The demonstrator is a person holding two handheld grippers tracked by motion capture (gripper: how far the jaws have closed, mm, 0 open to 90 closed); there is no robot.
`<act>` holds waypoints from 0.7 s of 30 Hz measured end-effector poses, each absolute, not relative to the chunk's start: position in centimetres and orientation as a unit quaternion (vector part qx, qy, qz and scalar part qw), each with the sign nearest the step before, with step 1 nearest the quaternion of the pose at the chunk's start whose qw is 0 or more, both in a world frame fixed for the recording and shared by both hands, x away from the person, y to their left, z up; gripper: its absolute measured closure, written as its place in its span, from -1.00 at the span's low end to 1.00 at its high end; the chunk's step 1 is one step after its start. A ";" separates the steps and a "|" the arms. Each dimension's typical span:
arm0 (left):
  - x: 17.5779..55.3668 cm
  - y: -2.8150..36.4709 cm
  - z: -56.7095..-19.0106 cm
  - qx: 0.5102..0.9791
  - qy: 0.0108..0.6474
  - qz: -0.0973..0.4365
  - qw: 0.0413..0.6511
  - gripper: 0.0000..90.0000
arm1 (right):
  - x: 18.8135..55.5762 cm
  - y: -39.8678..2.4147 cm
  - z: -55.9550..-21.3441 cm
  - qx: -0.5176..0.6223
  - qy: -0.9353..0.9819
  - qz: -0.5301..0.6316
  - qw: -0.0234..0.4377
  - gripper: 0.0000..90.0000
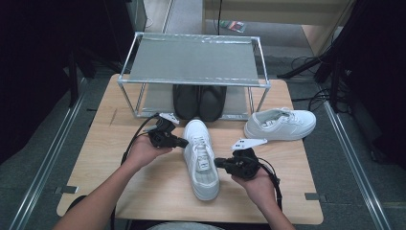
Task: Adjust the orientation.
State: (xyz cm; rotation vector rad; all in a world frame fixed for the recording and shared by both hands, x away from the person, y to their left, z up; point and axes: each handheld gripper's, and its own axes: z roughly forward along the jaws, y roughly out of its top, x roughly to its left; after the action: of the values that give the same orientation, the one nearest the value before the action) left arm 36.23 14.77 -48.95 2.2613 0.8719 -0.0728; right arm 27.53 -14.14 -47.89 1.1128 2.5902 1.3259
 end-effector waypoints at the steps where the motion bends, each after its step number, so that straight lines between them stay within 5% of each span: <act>1: 36.2 14.8 -49.0 0.873 0.337 -0.028 0.351 0.84 | 27.5 -14.1 -47.9 0.357 0.831 0.426 0.013 0.94; 7: 35.4 15.0 -48.0 0.867 0.320 -0.051 0.378 0.46 | 26.6 -13.8 -47.1 0.350 0.826 0.439 0.040 0.76; 12: 34.3 15.3 -47.1 0.869 0.306 -0.031 0.387 0.13 | 26.2 -12.9 -47.3 0.372 0.811 0.448 0.050 0.31; 21: 34.5 16.6 -46.8 0.850 0.333 -0.034 0.407 -0.07 | 26.7 -11.7 -48.6 0.399 0.804 0.437 0.061 0.18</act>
State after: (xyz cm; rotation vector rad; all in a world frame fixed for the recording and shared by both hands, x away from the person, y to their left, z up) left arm 34.51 16.57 -46.76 2.1438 0.8389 -0.0850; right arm 26.66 -11.72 -48.60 1.2078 2.4316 1.3230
